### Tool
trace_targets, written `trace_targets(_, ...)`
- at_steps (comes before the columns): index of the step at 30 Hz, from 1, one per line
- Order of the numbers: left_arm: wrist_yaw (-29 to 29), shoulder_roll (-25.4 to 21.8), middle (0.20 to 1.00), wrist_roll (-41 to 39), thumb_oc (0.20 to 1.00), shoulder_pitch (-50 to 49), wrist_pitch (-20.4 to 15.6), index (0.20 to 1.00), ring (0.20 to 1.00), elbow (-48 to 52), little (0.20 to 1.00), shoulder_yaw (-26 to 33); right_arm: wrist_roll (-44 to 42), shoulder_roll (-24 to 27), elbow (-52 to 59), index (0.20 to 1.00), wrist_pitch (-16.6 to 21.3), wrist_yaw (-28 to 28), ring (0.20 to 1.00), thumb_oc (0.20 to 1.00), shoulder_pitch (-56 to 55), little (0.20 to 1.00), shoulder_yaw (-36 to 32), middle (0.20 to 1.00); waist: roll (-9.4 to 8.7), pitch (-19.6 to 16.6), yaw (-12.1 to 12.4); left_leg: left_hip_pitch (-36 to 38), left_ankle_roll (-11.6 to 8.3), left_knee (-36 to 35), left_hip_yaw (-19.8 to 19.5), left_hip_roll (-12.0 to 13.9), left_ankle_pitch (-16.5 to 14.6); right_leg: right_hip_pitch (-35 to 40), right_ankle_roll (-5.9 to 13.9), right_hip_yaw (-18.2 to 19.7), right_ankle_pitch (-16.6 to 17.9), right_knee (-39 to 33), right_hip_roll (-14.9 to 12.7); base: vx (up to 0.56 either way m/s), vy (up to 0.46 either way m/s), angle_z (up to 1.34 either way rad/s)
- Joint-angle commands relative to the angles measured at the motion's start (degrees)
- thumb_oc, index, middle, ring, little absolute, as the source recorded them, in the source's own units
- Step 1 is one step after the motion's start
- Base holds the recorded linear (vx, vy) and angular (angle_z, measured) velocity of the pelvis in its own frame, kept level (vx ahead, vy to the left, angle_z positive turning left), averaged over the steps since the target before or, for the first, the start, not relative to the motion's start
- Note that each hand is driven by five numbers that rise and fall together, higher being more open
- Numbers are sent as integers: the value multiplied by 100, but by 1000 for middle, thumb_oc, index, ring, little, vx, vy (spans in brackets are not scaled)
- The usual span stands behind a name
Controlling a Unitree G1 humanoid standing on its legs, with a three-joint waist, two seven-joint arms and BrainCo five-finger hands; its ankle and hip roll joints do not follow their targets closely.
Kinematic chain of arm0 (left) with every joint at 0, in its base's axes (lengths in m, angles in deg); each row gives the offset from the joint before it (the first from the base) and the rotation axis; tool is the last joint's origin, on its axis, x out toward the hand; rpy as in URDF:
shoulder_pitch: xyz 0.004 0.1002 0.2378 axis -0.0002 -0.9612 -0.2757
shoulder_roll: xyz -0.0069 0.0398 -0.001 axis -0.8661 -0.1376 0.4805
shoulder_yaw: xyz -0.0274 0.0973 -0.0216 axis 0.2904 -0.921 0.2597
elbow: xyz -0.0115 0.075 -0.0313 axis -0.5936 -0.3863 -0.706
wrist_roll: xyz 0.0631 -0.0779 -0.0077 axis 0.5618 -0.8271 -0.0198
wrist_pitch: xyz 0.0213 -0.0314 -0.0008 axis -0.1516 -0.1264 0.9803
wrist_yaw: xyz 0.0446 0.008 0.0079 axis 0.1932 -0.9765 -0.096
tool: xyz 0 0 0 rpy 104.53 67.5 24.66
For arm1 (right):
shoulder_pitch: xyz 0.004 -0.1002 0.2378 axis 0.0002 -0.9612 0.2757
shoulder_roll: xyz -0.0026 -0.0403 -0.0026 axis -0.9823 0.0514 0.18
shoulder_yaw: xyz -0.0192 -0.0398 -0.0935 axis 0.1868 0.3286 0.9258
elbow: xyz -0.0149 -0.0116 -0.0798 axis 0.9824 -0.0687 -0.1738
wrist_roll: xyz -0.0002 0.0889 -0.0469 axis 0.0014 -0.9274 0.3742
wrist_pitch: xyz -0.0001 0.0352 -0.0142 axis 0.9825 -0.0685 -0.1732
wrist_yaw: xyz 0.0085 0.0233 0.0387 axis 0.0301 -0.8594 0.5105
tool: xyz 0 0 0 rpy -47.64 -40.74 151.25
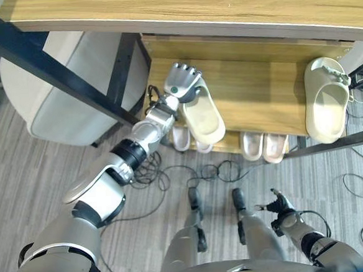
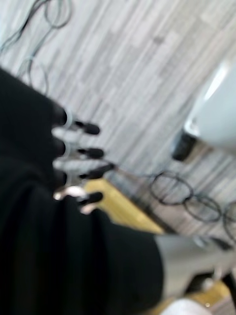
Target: Arrange the slippers neatly on the shoe rack.
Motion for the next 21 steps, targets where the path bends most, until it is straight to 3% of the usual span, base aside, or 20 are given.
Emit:
trace_targets(1,-33,657,200,-166,200,492,-162,200,200,-528,200,96,-176,298,-5,1000,3,-89,1000,1000,269,1000,21,1000,111,41,-196,-96,85,484,-95,-130,-628,-29,336,-77,359,-515,-398,-8,5,-11)
trace_targets(14,-2,1319,200,-265,200,983,-140,200,200,-839,200,-52,-233,518,-186,1000,-23,-122,1000,1000,382,1000,29,1000,480,37,-394,-108,44,517,139,-67,-649,-195,310,166,347,-496,-337,-2,-18,-12)
trace_targets(21,14,1478,200,-261,200,1224,-88,200,200,-1062,200,-126,-243,579,-282,1000,-16,-183,1000,1000,452,1000,48,1000,567,44,-479,-252,38,564,261,-13,-654,-407,311,278,393,-474,-276,8,-27,-11)
